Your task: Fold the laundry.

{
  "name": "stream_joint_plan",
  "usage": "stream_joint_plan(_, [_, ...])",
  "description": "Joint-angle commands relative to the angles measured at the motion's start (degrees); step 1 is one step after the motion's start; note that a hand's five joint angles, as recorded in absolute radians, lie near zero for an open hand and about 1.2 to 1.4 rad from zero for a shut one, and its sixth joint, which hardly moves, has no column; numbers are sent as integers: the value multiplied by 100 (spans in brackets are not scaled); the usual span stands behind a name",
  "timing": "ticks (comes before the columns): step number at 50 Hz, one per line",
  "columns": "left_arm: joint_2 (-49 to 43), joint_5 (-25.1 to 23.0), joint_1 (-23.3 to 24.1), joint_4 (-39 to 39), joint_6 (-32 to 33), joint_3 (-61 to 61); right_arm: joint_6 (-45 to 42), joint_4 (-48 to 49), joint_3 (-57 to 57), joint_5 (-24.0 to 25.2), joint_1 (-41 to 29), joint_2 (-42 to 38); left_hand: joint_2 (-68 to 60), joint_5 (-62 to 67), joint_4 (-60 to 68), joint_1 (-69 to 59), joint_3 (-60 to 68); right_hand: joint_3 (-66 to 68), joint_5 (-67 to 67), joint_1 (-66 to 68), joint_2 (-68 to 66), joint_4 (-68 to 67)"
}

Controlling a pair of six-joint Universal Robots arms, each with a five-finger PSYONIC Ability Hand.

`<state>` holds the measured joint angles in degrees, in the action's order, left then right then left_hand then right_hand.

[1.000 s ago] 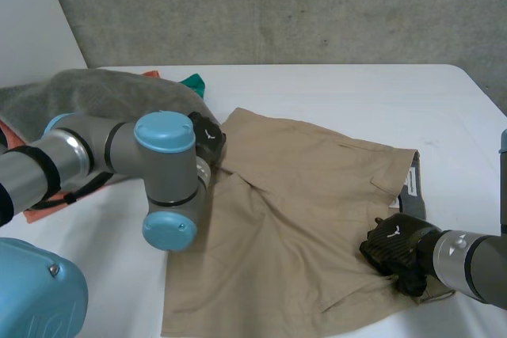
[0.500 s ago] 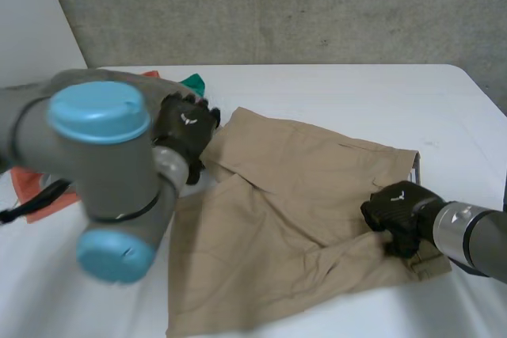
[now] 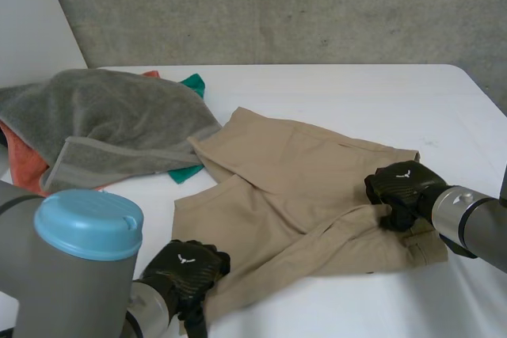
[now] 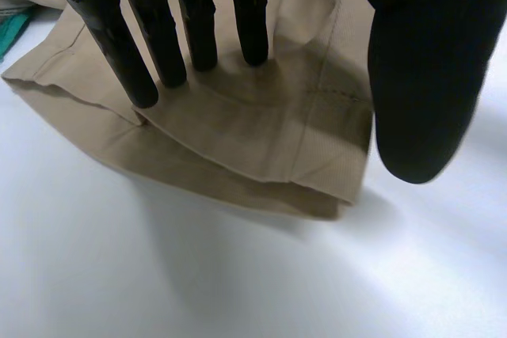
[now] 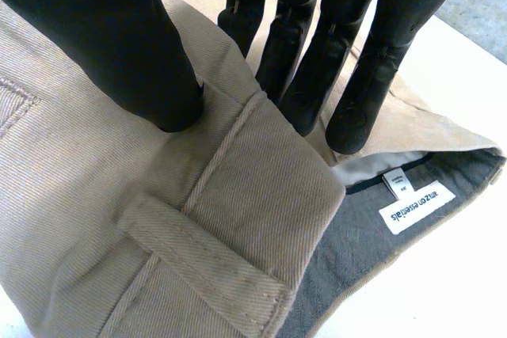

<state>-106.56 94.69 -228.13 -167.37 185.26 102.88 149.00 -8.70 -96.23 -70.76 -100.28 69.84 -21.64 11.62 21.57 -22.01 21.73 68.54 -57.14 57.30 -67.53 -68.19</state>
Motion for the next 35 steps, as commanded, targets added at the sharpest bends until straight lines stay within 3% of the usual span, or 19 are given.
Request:
stream_joint_plan(1, [-251,163,128,-304,71,-233,7,0,-28,-25,0,12,-5823,5825,5830,-5786,5814,1146,-1286,2270,-1247,-1181])
stream_joint_plan(4, [-199,427,137,-419,141,-330,-152,-193,-54,-34,0,38,-5836,5838,5843,-5799,5827,1146,-1286,2270,-1247,-1181])
stream_joint_plan(7, [-155,533,154,-244,483,-374,-774,-1096,-98,1,0,161,-5836,5838,5843,-5799,5827,1146,-1286,2270,-1247,-1181])
stream_joint_plan(9, [-155,533,154,175,1121,-392,-1683,-2112,-238,-16,0,450,-5836,5838,5843,-5799,5827,1146,-1286,2270,-1247,-1181])
stream_joint_plan(13, [-251,577,189,793,2135,-611,-2796,-3006,-555,-34,114,627,-5836,5838,5843,-5799,5827,1146,-1286,2270,-1247,-1181])
stream_joint_plan(17, [-409,586,181,514,2356,-1146,-2526,-2480,-468,-52,123,601,-5836,5838,5843,-5799,5827,1146,-1286,2270,-1247,-1181])
stream_joint_plan(28, [-2087,577,-249,-1498,2628,-3607,-1198,-863,358,-218,79,39,-5836,5838,5843,-5799,5827,1146,-1286,2270,-1247,-1181])
stream_joint_plan(35, [-3396,262,-338,-3502,3893,-5048,-916,903,710,-684,44,-198,-5836,5838,5843,-5799,5827,1146,-1286,2270,-1247,-1181])
